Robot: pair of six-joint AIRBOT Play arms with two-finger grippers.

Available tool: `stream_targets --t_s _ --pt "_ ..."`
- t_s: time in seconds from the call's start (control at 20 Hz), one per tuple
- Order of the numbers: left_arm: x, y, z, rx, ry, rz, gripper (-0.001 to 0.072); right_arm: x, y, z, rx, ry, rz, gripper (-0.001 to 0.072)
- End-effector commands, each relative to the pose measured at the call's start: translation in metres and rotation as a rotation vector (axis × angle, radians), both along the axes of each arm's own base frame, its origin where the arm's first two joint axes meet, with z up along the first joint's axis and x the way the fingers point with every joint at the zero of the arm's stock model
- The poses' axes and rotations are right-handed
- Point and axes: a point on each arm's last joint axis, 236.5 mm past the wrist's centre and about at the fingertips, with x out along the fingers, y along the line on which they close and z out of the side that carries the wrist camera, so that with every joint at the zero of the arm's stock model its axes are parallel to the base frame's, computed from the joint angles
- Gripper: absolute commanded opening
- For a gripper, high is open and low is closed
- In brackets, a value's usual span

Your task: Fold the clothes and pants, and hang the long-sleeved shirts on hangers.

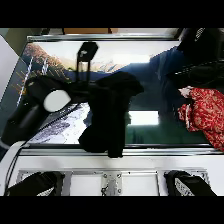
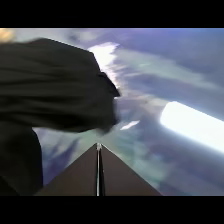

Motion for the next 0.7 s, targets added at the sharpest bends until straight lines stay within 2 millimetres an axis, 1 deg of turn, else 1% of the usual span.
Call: stream_targets --t_s 0.0,0.05,0.1,0.15,0.2,0.25,0.35,0.45,0.5,0.55,0.6,0.65 --pt "0.041 -0.032 -0.001 -0.024 -0.010 0.006 0.0699 0.001 -0.046 0.012 -0.022 -0.036 -0.140 0.0018" --pt "0.048 -0.015 0.000 0.003 0.017 0.035 0.0699 0.000 -0.052 0.011 -0.024 -0.030 -0.154 0.0018" --pt "0.054 0.009 -0.005 0.037 0.050 0.076 0.0699 -0.001 -0.058 0.009 -0.027 -0.018 -0.167 0.0018" --pt "0.054 0.033 -0.016 0.065 0.092 0.116 0.0699 -0.002 -0.062 0.006 -0.028 -0.005 -0.174 0.0018" --pt "0.050 0.058 -0.030 0.094 0.138 0.155 0.0699 -0.003 -0.064 0.004 -0.030 0.006 -0.179 0.0018" --pt "0.041 0.083 -0.052 0.125 0.195 0.193 0.0699 -0.004 -0.065 0.001 -0.032 0.015 -0.178 0.0018" --pt "0.008 0.127 -0.103 0.187 0.324 0.254 0.0699 -0.004 -0.065 -0.006 -0.036 0.032 -0.177 0.0018" --pt "-0.031 0.163 -0.154 0.237 0.446 0.313 0.0699 -0.004 -0.065 -0.021 -0.032 0.068 -0.176 0.0019" --pt "-0.051 0.177 -0.176 0.251 0.502 0.346 0.0699 -0.004 -0.065 -0.032 -0.030 0.095 -0.176 0.0020" --pt "-0.071 0.185 -0.194 0.244 0.558 0.367 0.0699 -0.005 -0.064 -0.044 -0.024 0.126 -0.173 0.0020" --pt "-0.088 0.186 -0.209 0.206 0.610 0.384 0.0699 -0.005 -0.063 -0.056 -0.016 0.155 -0.171 0.0020" --pt "-0.100 0.184 -0.220 0.158 0.645 0.403 0.0699 -0.005 -0.061 -0.067 -0.006 0.185 -0.167 0.0020"
